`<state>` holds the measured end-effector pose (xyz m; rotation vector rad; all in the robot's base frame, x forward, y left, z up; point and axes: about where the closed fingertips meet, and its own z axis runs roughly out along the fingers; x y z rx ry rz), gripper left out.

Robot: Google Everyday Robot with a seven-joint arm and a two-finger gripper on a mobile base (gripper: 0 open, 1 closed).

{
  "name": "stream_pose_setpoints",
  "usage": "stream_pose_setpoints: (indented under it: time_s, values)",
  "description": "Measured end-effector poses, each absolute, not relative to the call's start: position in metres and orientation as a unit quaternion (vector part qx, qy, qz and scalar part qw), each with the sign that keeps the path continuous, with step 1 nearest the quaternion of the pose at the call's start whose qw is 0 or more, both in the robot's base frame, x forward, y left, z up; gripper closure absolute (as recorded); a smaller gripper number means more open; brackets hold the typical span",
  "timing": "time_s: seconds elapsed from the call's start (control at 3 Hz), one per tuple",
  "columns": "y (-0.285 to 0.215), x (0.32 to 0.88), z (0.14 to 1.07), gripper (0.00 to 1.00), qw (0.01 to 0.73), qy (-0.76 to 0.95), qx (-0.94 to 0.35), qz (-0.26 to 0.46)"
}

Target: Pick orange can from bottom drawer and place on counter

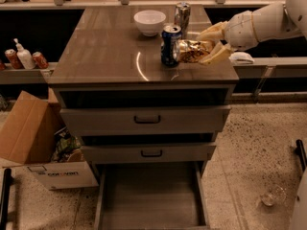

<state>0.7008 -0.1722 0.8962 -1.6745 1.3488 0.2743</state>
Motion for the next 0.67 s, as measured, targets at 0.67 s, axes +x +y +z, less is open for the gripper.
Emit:
stream_pose_setpoints:
  time_s: [0.67]
  values:
    - [-0.151,0.713,0.889,1.00,0.450,0.553,-0.691,0.123]
